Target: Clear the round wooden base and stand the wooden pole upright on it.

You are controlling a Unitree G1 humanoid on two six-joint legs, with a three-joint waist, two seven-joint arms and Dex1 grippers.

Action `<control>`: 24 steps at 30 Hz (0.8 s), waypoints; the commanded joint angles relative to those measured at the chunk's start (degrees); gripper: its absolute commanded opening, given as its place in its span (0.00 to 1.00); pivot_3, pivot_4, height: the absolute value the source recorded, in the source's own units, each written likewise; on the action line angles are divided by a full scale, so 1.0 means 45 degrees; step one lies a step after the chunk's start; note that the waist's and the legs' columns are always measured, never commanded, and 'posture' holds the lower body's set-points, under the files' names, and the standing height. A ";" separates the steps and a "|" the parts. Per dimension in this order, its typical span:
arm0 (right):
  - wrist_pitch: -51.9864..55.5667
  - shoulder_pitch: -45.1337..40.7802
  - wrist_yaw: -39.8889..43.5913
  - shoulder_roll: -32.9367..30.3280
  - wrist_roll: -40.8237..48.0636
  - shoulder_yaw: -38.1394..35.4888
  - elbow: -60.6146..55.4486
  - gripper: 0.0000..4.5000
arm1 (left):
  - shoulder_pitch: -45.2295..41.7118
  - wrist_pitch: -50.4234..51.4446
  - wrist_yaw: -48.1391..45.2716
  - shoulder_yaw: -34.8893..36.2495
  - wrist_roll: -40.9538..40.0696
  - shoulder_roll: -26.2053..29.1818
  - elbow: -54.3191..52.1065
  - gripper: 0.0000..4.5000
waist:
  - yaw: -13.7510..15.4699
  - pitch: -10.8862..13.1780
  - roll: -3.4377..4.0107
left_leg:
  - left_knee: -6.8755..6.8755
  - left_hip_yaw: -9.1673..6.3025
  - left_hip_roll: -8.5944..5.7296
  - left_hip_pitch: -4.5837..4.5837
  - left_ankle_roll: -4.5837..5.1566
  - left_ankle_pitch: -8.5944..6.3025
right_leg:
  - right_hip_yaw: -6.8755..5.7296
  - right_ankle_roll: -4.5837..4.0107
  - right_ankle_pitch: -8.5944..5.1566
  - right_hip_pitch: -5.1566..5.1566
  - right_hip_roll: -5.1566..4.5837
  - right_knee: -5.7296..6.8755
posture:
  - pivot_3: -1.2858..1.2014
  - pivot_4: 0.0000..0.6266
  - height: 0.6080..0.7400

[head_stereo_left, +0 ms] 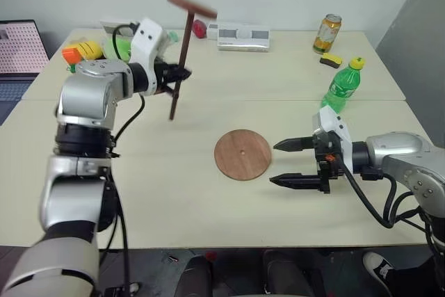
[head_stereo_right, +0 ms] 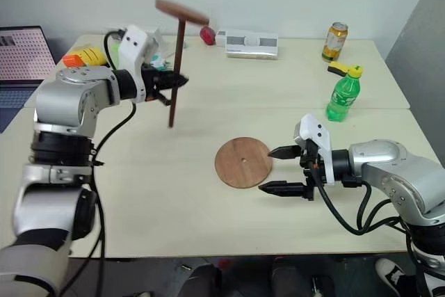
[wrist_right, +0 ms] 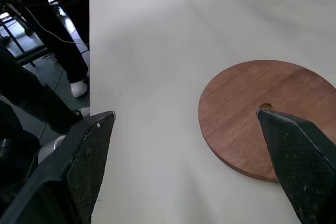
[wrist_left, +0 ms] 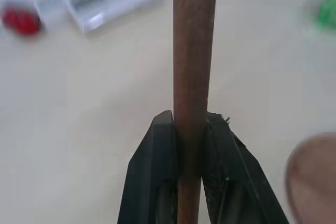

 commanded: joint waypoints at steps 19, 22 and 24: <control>-0.1624 0.1618 -0.1373 0.0149 -0.1435 -0.0878 -0.0195 1.00 | 0.4452 -0.4685 -0.3382 -0.1541 -0.2052 -0.2789 -0.2777 0.06 | 0.0038 -0.0007 0.0001 | 0.0001 0.0011 -0.0023 0.0024 0.0039 -0.0022 | 0.0006 0.0001 0.0000 0.0033 0.0021 -0.0003 | 0.52 0.24 1.00; -0.1568 0.1639 -0.1469 0.0174 -0.1361 -0.0906 -0.0242 1.00 | 0.4396 -0.5391 -0.3264 -0.1702 -0.1662 -0.2967 -0.2040 0.06 | 0.0033 -0.0007 0.0001 | 0.0002 0.0004 -0.0023 0.0023 0.0047 -0.0026 | 0.0001 0.0001 0.0001 0.0031 0.0023 0.0000 | 0.52 0.24 1.00; -0.1532 0.1656 -0.1552 0.0212 -0.1336 -0.0877 -0.0308 1.00 | 0.4472 -0.5591 -0.3240 -0.1820 -0.1582 -0.3127 -0.1758 0.06 | 0.0039 -0.0007 0.0001 | 0.0002 0.0004 -0.0022 0.0025 0.0049 -0.0027 | 0.0002 0.0001 0.0001 0.0032 0.0025 0.0002 | 0.52 0.24 1.00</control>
